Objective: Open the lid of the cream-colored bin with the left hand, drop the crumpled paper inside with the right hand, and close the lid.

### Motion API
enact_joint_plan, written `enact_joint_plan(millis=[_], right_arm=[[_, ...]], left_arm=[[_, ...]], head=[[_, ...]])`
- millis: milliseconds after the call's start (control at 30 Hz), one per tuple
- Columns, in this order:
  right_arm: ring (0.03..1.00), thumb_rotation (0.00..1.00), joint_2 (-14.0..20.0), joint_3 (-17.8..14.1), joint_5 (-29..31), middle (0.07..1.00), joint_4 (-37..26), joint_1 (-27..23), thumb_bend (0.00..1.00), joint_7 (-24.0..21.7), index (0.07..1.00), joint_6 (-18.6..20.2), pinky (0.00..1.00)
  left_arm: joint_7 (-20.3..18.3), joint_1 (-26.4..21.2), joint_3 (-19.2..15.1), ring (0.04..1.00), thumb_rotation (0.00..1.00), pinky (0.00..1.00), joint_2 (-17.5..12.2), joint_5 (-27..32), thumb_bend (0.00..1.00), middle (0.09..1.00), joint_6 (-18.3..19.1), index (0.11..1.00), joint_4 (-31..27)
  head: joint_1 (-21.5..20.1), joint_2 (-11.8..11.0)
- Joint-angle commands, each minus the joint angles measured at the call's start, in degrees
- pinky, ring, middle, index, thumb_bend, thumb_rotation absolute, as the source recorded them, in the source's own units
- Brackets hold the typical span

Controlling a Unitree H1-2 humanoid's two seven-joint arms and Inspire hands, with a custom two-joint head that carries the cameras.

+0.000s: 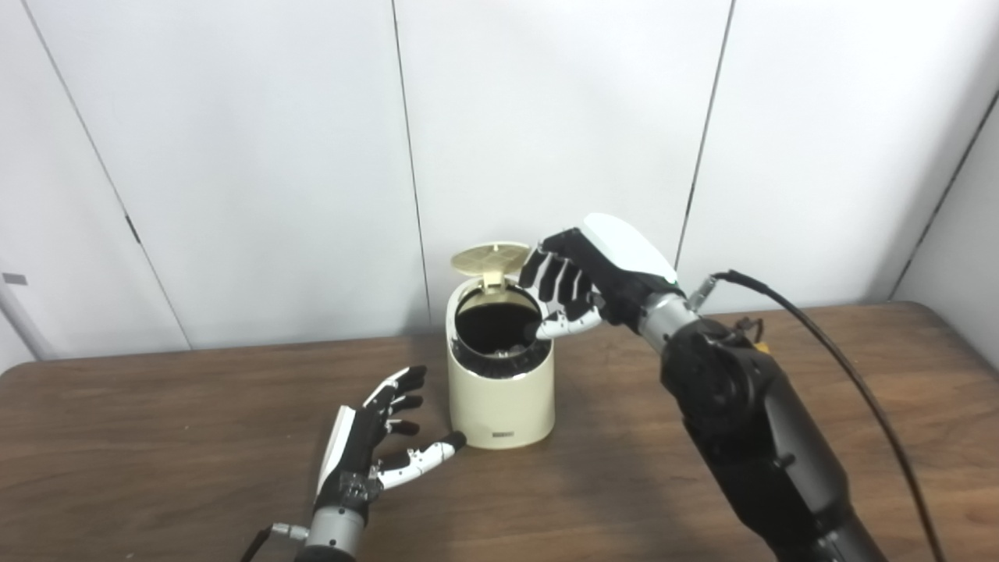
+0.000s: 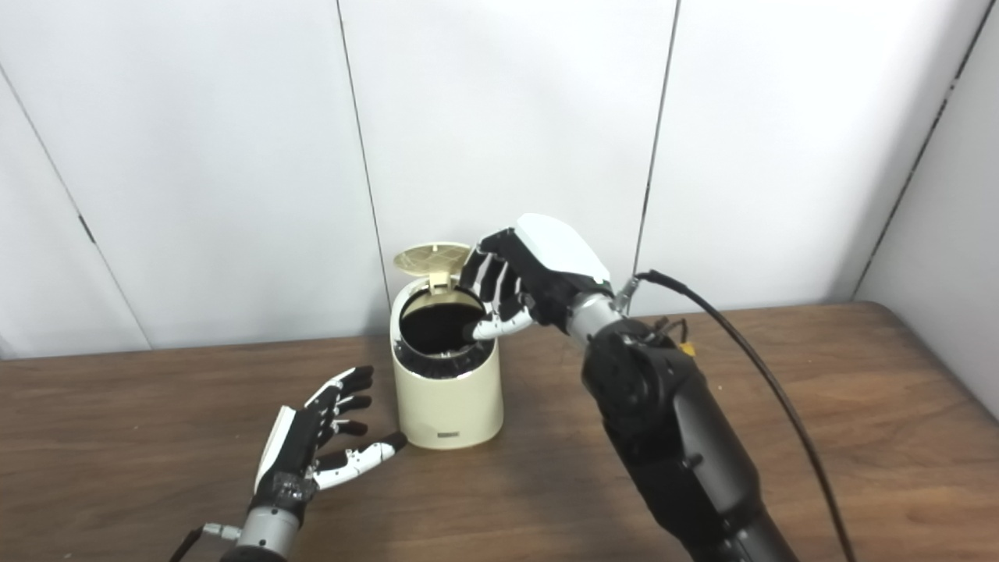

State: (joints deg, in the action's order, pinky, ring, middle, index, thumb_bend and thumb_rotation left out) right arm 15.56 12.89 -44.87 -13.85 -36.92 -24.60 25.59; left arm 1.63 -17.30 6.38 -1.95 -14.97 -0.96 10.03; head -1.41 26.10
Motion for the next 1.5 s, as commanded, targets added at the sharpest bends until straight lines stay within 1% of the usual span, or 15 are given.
enact_joint_plan(millis=[0,200,333,433,533,667,767,967,1000,1033,1100,1133,1200,1367,1467], right_arm=[[0.401,0.0,1.3,-1.5,0.2,0.451,-2.5,-1.1,0.53,0.6,0.514,0.6,0.34],[0.427,0.0,0.5,-5.9,6.0,0.473,-4.1,3.6,0.52,4.8,0.512,-2.1,0.35],[0.428,0.0,-0.2,-8.4,10.2,0.474,-3.7,7.0,0.52,8.7,0.512,-4.7,0.34],[0.426,0.0,-2.2,-10.6,13.5,0.469,-2.5,9.3,0.52,12.1,0.515,-5.4,0.34],[0.42,0.0,-3.9,-12.3,17.4,0.458,-0.3,11.5,0.52,15.5,0.522,-8.7,0.33],[0.405,0.0,-4.8,-12.9,20.6,0.458,2.0,14.0,0.52,18.2,0.537,-12.0,0.31],[0.391,0.0,-4.7,-12.7,22.9,0.475,4.4,15.2,0.51,19.5,0.559,-16.0,0.32],[0.406,0.0,-4.1,-12.3,26.5,0.52,8.2,17.2,0.51,19.9,0.549,-22.5,0.37],[0.44,0.0,-4.2,-12.4,27.2,0.594,8.7,17.6,0.51,20.0,0.518,-23.2,0.4],[0.491,0.07,-4.3,-12.4,27.6,0.63,9.1,17.9,0.51,20.1,0.508,-23.7,0.41],[0.55,0.12,-4.4,-12.5,28.7,0.676,10.0,18.7,0.52,20.2,0.5,-25.6,0.44],[0.567,0.11,-4.4,-12.5,28.9,0.693,10.2,18.9,0.65,20.3,0.595,-26.2,0.45],[0.584,0.11,-4.8,-12.6,30.2,0.713,10.7,20.0,0.78,20.5,0.679,-27.5,0.46],[0.627,0.1,-5.8,-12.8,31.8,0.743,10.9,22.1,0.84,21.5,0.715,-27.5,0.51],[0.655,0.1,-6.0,-12.7,32.4,0.774,11.9,22.8,0.84,21.9,0.73,-29.4,0.53]], left_arm=[[0.1,-1.8,-0.1,0.815,0.17,0.71,-0.4,0.2,0.73,0.86,-1.5,0.886,-2.2],[0.3,-1.5,-0.1,0.834,0.18,0.79,-0.7,-0.4,0.73,0.851,-1.4,0.88,-2.9],[0.1,-1.2,-0.1,0.829,0.18,0.78,-1.0,-0.3,0.73,0.853,-1.2,0.88,-3.5],[0.0,-1.2,-0.2,0.827,0.19,0.77,-1.0,-0.1,0.73,0.855,-1.3,0.88,-3.7],[0.0,-1.0,-0.3,0.825,0.18,0.76,-1.0,0.1,0.73,0.852,-1.3,0.878,-4.1],[-0.3,-0.6,-0.5,0.822,0.16,0.73,-0.8,0.6,0.72,0.855,-1.0,0.878,-5.1],[-0.5,-0.3,-0.5,0.818,0.16,0.73,-0.8,0.5,0.72,0.857,-0.6,0.88,-6.0],[-0.7,0.3,-0.7,0.824,0.15,0.73,-0.8,0.6,0.72,0.86,-0.3,0.882,-7.6],[-0.7,0.4,-0.7,0.824,0.16,0.71,-0.8,0.7,0.72,0.86,-0.3,0.882,-7.7],[-0.7,0.4,-0.7,0.821,0.16,0.7,-0.8,0.8,0.72,0.861,-0.3,0.882,-7.9],[-0.8,0.7,-0.7,0.816,0.16,0.67,-0.8,0.7,0.73,0.86,-0.1,0.883,-8.4],[-0.9,0.8,-0.7,0.814,0.16,0.66,-0.8,0.7,0.73,0.86,0.0,0.883,-8.5],[-1.1,1.0,-0.7,0.816,0.16,0.65,-1.0,1.0,0.73,0.863,-0.2,0.886,-8.9],[-1.6,1.5,-0.9,0.818,0.16,0.66,-1.2,1.1,0.73,0.863,-0.3,0.885,-9.6],[-1.8,1.7,-0.9,0.82,0.17,0.69,-1.4,0.6,0.73,0.863,-0.2,0.886,-10.2]], head=[[0.0,0.1],[0.2,0.5],[0.2,0.8],[0.6,0.7],[1.4,0.7],[2.8,0.7],[3.6,0.6],[5.9,0.5],[6.1,0.5],[6.2,0.5],[6.9,0.3],[6.9,0.3],[7.0,0.2],[6.7,0.1],[6.3,-0.1]])
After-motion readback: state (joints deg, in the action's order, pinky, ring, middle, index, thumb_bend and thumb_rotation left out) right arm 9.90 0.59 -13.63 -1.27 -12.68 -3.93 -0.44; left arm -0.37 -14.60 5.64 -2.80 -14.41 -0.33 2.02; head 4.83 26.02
